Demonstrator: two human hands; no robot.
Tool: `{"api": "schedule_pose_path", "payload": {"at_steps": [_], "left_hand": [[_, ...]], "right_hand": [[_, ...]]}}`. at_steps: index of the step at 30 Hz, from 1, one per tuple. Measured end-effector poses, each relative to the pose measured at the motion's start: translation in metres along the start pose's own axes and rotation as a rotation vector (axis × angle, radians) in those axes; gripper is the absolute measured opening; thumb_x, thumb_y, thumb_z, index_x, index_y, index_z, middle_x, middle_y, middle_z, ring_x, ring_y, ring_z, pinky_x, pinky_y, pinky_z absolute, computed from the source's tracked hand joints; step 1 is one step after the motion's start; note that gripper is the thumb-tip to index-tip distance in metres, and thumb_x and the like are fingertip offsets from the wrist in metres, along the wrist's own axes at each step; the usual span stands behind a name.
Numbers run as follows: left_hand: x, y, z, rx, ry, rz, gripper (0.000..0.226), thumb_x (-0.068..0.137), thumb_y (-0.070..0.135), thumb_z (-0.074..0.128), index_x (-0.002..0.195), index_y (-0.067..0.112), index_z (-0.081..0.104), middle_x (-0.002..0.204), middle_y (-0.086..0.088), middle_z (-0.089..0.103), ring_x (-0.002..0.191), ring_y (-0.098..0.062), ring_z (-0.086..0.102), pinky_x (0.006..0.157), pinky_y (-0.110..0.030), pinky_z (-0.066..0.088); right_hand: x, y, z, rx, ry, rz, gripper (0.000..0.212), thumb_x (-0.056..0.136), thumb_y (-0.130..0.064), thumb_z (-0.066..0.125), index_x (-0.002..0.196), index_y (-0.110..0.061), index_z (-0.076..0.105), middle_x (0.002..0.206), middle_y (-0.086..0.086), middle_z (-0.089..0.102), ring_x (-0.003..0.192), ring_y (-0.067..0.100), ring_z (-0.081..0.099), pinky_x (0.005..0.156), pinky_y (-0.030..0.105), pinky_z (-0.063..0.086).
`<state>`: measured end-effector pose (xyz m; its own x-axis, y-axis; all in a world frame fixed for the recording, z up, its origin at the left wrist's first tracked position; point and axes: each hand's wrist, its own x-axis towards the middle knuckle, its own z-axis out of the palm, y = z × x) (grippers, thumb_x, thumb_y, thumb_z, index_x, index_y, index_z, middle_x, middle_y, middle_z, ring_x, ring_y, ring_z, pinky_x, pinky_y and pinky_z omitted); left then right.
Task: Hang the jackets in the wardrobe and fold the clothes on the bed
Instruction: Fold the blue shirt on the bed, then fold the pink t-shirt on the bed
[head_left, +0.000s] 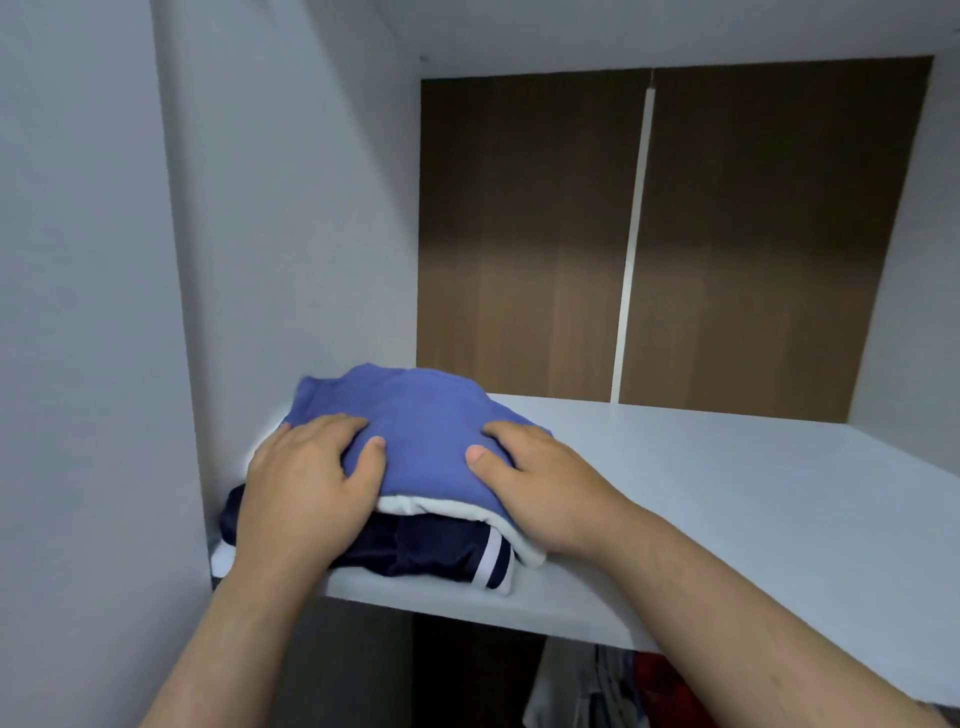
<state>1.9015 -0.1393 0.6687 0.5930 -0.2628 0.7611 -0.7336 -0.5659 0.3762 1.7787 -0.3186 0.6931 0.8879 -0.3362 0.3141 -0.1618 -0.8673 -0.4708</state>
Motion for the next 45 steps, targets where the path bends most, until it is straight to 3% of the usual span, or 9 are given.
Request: {"api": "schedule_pose_path", "payload": {"at_steps": [6, 12, 19, 24, 26, 28, 31, 39, 45], "left_hand": [[-0.012, 0.035, -0.010, -0.126, -0.088, 0.074, 0.048, 0.084, 0.036, 0.046, 0.116, 0.012, 0.071, 0.130, -0.007, 0.065, 0.130, -0.026, 0.052, 0.119, -0.043, 0.013], [-0.047, 0.093, -0.007, -0.420, -0.245, 0.472, 0.047, 0.087, 0.042, 0.046, 0.119, 0.016, 0.070, 0.129, 0.002, 0.063, 0.123, -0.008, 0.046, 0.115, -0.025, 0.020], [-0.094, 0.163, 0.020, -0.537, -0.455, 0.610, 0.044, 0.084, 0.037, 0.057, 0.120, 0.016, 0.071, 0.129, -0.002, 0.066, 0.124, -0.022, 0.058, 0.111, -0.033, 0.028], [-0.152, 0.219, 0.017, -0.616, -0.586, 0.698, 0.048, 0.085, 0.047, 0.050, 0.128, 0.033, 0.065, 0.134, 0.021, 0.055, 0.127, 0.003, 0.041, 0.108, -0.016, 0.010], [-0.183, 0.247, 0.010, -0.569, -0.601, 0.816, 0.044, 0.083, 0.043, 0.058, 0.124, 0.031, 0.068, 0.131, 0.015, 0.061, 0.125, -0.008, 0.054, 0.110, -0.023, 0.019], [-0.219, 0.272, 0.002, -0.553, -0.668, 0.893, 0.048, 0.089, 0.043, 0.061, 0.135, 0.032, 0.059, 0.144, 0.011, 0.053, 0.137, -0.013, 0.046, 0.113, -0.023, 0.013], [-0.274, 0.300, -0.006, -0.591, -0.735, 0.928, 0.058, 0.095, 0.050, 0.052, 0.149, 0.038, 0.038, 0.158, 0.015, 0.032, 0.148, -0.008, 0.022, 0.111, -0.018, -0.003], [-0.404, 0.389, -0.074, -0.673, -0.800, 1.185, 0.054, 0.095, 0.046, 0.052, 0.147, 0.036, 0.042, 0.158, 0.014, 0.032, 0.149, -0.007, 0.023, 0.116, -0.022, 0.008], [-0.515, 0.456, -0.129, -0.868, -0.995, 1.457, 0.055, 0.097, 0.055, 0.043, 0.149, 0.046, 0.031, 0.159, 0.026, 0.019, 0.147, 0.004, 0.013, 0.113, -0.012, 0.002]], "right_hand": [[-0.046, 0.015, -0.024, -0.219, 0.198, 0.016, 0.050, 0.098, -0.053, 0.039, 0.141, -0.029, 0.045, 0.139, -0.004, 0.053, 0.126, 0.018, 0.048, 0.101, 0.034, 0.040], [-0.136, 0.044, -0.041, -0.407, 0.433, 0.086, 0.050, 0.093, -0.041, 0.056, 0.141, -0.027, 0.050, 0.136, -0.007, 0.058, 0.123, 0.011, 0.048, 0.096, 0.021, 0.037], [-0.254, 0.061, -0.059, -0.592, 0.510, 0.348, 0.052, 0.079, -0.023, 0.080, 0.128, -0.020, 0.062, 0.121, -0.005, 0.068, 0.109, 0.013, 0.058, 0.089, 0.020, 0.040], [-0.359, 0.059, -0.075, -0.619, 0.533, 0.529, 0.059, 0.078, -0.024, 0.078, 0.133, -0.026, 0.054, 0.125, -0.008, 0.064, 0.112, 0.015, 0.058, 0.088, 0.022, 0.044], [-0.405, 0.057, -0.077, -0.623, 0.530, 0.627, 0.058, 0.081, -0.027, 0.075, 0.135, -0.027, 0.052, 0.127, -0.010, 0.062, 0.114, 0.015, 0.058, 0.088, 0.021, 0.044], [-0.453, 0.054, -0.077, -0.632, 0.517, 0.716, 0.058, 0.082, -0.027, 0.075, 0.135, -0.025, 0.053, 0.125, -0.009, 0.063, 0.111, 0.017, 0.059, 0.085, 0.022, 0.045], [-0.522, 0.046, -0.079, -0.630, 0.490, 0.824, 0.057, 0.083, -0.026, 0.076, 0.136, -0.020, 0.056, 0.124, -0.003, 0.065, 0.110, 0.023, 0.063, 0.087, 0.031, 0.050], [-0.699, -0.002, -0.084, -0.682, 0.503, 1.029, 0.054, 0.090, -0.028, 0.067, 0.141, -0.026, 0.049, 0.136, -0.011, 0.056, 0.121, 0.016, 0.054, 0.097, 0.027, 0.045], [-0.841, -0.060, -0.073, -0.740, 0.552, 1.391, 0.057, 0.089, -0.035, 0.065, 0.142, -0.023, 0.048, 0.138, -0.006, 0.056, 0.122, 0.022, 0.054, 0.098, 0.033, 0.047]]}}
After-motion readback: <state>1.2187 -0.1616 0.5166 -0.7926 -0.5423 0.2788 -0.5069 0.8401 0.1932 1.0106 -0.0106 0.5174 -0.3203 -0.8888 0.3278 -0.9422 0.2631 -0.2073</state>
